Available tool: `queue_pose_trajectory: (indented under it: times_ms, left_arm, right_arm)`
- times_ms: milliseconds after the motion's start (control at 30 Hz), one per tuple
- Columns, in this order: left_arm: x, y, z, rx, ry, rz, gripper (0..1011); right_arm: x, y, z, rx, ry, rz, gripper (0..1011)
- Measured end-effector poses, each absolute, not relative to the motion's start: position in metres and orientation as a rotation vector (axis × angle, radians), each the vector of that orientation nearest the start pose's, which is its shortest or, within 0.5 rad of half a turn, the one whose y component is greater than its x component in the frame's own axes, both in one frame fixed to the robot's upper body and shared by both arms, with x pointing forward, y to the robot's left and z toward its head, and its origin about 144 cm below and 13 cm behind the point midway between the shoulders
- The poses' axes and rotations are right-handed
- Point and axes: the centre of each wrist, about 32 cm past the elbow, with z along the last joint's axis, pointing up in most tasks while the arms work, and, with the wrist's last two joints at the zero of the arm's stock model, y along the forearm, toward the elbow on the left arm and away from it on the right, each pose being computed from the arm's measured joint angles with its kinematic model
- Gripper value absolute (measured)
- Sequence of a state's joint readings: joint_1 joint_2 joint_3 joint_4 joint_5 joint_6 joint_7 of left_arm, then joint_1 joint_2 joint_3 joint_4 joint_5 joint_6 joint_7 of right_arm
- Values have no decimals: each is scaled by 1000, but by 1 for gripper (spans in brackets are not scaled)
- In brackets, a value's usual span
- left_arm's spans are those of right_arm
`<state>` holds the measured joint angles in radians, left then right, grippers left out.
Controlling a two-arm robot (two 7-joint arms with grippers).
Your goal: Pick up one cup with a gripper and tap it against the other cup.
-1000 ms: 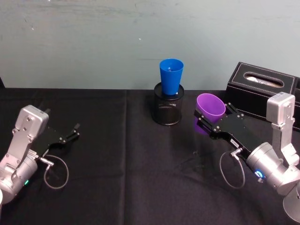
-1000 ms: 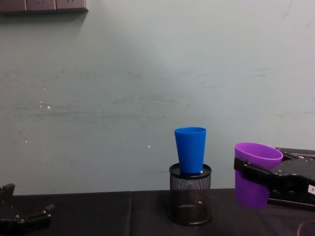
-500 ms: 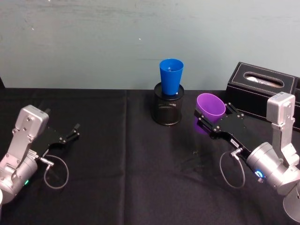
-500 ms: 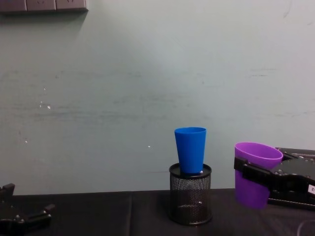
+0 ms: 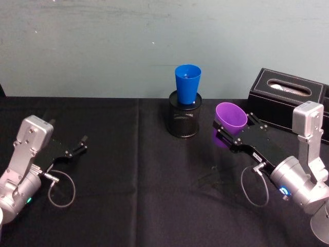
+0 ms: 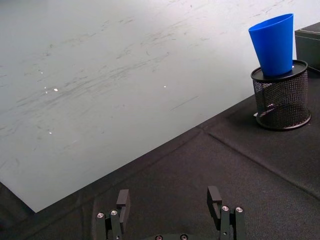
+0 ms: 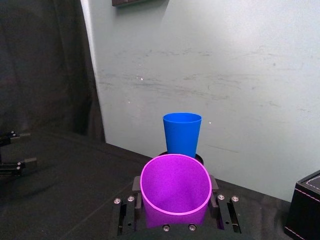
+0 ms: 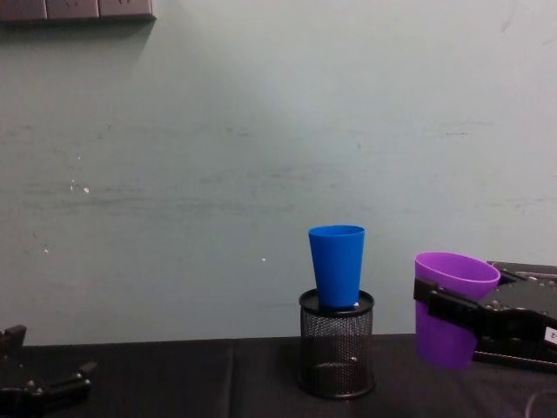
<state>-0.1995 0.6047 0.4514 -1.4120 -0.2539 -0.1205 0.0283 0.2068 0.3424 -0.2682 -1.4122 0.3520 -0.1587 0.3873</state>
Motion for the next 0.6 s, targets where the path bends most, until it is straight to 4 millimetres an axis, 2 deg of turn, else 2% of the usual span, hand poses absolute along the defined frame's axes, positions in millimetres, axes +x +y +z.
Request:
queue_pose_trajectory:
  times_ms: [333, 600]
  left_arm:
    - [489, 310, 1140, 304, -285, 1248, 1011]
    - [489, 310, 1140, 304, -285, 1248, 1011]
  right_arm:
    - [510, -264, 1156, 58, -115, -983, 733]
    - [522, -265, 1152, 70, -98, -980, 733]
